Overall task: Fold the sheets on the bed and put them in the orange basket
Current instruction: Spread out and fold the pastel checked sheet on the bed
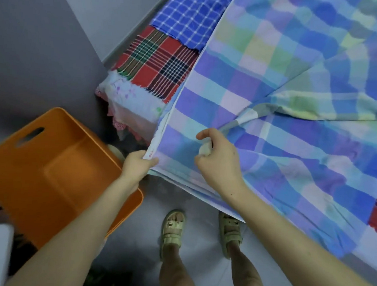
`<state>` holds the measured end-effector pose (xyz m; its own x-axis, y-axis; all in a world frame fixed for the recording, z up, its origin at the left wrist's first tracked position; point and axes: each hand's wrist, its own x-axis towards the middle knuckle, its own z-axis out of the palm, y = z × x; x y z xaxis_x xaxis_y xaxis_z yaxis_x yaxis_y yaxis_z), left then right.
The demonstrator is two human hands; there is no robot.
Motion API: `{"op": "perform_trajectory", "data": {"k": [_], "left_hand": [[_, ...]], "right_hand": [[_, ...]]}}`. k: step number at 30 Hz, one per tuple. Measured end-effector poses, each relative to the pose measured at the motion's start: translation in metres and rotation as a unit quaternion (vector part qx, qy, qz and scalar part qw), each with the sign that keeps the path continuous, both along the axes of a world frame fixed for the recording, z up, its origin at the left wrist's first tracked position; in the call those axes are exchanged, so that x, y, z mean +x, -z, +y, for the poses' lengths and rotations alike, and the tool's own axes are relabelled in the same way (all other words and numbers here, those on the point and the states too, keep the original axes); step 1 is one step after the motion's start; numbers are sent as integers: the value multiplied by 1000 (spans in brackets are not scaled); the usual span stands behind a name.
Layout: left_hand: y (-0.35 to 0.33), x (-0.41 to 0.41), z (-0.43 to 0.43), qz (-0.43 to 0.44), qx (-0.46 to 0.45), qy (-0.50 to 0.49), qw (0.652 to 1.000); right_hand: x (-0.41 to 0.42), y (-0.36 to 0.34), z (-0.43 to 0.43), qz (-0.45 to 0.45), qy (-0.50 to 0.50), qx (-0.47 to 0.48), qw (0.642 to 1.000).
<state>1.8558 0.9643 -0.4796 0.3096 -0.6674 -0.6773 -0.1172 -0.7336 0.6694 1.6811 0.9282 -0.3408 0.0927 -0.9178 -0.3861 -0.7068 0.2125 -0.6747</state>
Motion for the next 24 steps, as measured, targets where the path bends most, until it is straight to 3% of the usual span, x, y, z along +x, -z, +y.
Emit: {"op": "perform_trajectory", "data": {"k": [5,10,12,17,21,24], "left_hand": [[-106,-20,-12,-119,-131,82,981],[-229,-60,-25,-100,-270,225,931],[-266,-77,-37,-68,-275,246,927],[-319,-101,-63,59,-237,170,955],[-345,-121,-77,48,-239,175,954],[-353,-135,-85,30,-227,189,955]], "right_hand": [[-12,-48,-7,17,2,-26,999],[-28,-135,-20,-29,39,-120,992],[-29,-172,-23,-40,16,-135,990],[-39,-221,-35,-10,1,-160,987],[-64,-234,-40,2,67,-192,979],[-77,-234,-42,-50,126,-172,976]]}}
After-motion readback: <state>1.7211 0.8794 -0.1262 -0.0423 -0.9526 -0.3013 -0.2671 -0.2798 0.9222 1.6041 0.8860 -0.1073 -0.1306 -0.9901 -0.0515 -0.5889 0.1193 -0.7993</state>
